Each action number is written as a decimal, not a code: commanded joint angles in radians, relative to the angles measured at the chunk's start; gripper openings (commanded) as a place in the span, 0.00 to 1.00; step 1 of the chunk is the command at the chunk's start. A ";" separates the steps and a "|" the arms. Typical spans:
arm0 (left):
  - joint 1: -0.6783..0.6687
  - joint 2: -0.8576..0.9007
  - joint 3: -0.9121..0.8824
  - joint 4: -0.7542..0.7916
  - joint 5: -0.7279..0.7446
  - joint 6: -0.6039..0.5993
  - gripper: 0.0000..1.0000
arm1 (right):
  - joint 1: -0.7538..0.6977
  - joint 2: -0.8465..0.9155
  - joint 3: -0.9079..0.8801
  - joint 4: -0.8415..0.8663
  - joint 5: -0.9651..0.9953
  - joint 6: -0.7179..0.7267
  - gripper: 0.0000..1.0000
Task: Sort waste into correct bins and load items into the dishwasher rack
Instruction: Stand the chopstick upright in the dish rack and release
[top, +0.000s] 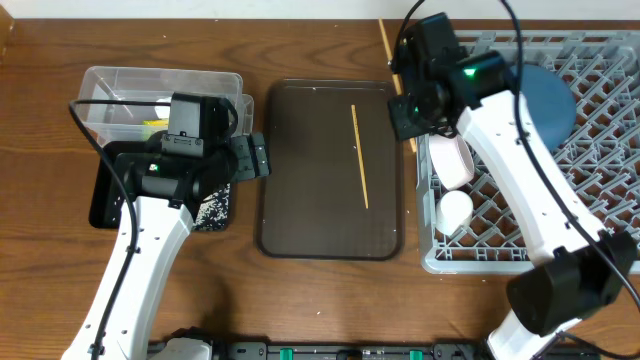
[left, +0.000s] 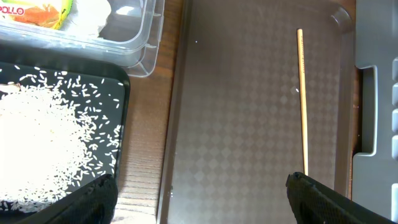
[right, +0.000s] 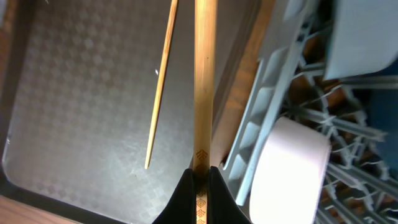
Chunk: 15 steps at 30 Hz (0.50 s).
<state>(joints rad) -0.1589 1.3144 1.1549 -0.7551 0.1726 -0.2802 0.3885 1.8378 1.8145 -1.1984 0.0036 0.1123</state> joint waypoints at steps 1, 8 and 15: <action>0.003 -0.007 0.014 -0.001 -0.009 0.013 0.89 | -0.050 -0.014 -0.006 -0.003 -0.008 -0.020 0.01; 0.003 -0.007 0.014 -0.001 -0.009 0.013 0.90 | -0.202 -0.052 -0.011 -0.039 0.097 -0.185 0.01; 0.003 -0.007 0.014 -0.001 -0.009 0.013 0.89 | -0.274 -0.031 -0.130 0.069 0.196 -0.307 0.01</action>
<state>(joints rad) -0.1589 1.3144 1.1549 -0.7551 0.1722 -0.2802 0.1303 1.8114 1.7370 -1.1461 0.1242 -0.1181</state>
